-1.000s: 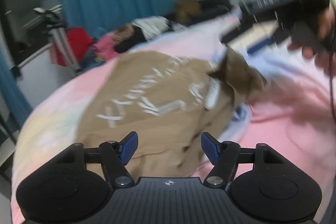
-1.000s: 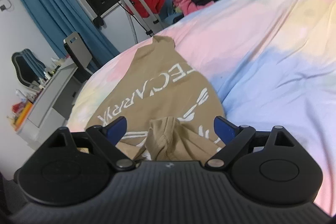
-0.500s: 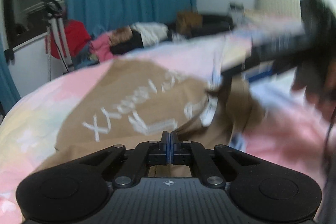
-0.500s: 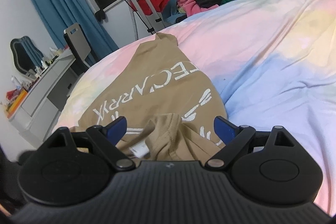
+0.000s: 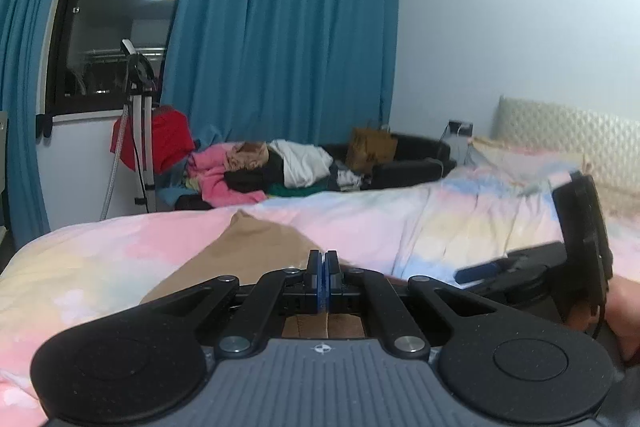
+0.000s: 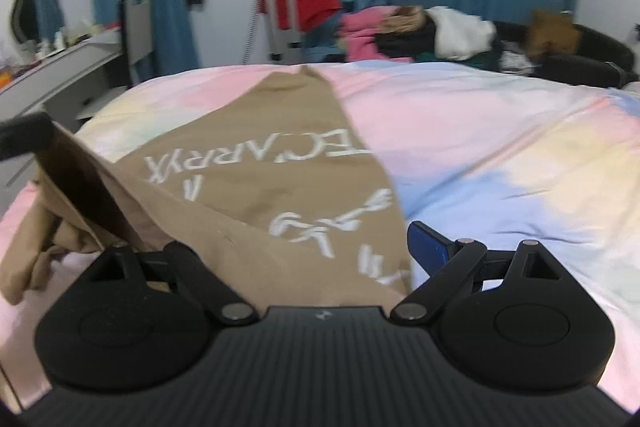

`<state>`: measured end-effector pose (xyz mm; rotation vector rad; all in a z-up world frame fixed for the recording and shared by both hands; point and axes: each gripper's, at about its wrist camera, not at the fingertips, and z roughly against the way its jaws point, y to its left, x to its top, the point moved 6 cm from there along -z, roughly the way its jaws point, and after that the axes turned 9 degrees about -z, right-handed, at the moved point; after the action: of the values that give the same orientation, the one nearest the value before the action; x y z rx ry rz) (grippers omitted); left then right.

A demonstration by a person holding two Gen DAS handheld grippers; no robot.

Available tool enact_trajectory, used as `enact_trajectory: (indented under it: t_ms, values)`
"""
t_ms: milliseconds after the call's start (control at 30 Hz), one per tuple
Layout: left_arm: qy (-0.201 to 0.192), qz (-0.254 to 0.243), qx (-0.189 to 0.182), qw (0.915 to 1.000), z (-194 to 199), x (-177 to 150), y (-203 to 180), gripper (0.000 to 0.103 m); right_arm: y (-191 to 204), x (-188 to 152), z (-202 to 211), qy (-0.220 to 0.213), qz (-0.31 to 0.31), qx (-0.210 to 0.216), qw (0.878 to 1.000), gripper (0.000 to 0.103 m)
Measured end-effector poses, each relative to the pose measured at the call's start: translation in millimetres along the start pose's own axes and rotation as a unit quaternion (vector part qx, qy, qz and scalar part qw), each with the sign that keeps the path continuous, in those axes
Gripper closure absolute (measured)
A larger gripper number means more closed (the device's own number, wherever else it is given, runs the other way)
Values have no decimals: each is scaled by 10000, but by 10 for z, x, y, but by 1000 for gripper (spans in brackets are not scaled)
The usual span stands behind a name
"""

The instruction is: Fold clothes

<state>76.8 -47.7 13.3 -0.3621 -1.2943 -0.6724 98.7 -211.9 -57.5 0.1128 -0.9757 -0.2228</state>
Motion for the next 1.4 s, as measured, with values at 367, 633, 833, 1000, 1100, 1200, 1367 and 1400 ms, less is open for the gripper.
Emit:
enact_trajectory:
  t_ms: [367, 633, 833, 1000, 1100, 1200, 1367, 1400]
  values:
    - [180, -85, -53, 9998, 158, -85, 4, 103, -542, -406, 34, 806, -1024, -680, 9891, 12]
    - [973, -1236, -505, 9863, -38, -510, -511, 69, -418, -289, 77, 443, -1101, -399, 9921, 12]
    - [1323, -2173, -82, 9671, -404, -926, -760, 43, -473, -228, 113, 284, -1436, -197, 9890, 12]
    - [1511, -1850, 955, 9663, -632, -1024, -581, 42, -471, -231, 120, 248, -1499, -143, 9883, 12]
    - [1681, -1268, 1725, 9622, -576, -1002, -339, 42, -475, -233, 104, 203, -1473, -186, 9887, 12]
    - [1874, -1127, 2313, 9480, -432, -1002, -148, 42, -467, -265, 63, 257, -1339, -285, 9902, 12]
    - [1788, -775, 3270, 9247, -145, -809, 261, 40, -410, -395, -20, 575, -822, -466, 9939, 12]
    - [1647, -597, 3390, 9244, -84, -735, 329, 37, -396, -415, -30, 638, -765, -424, 9941, 12]
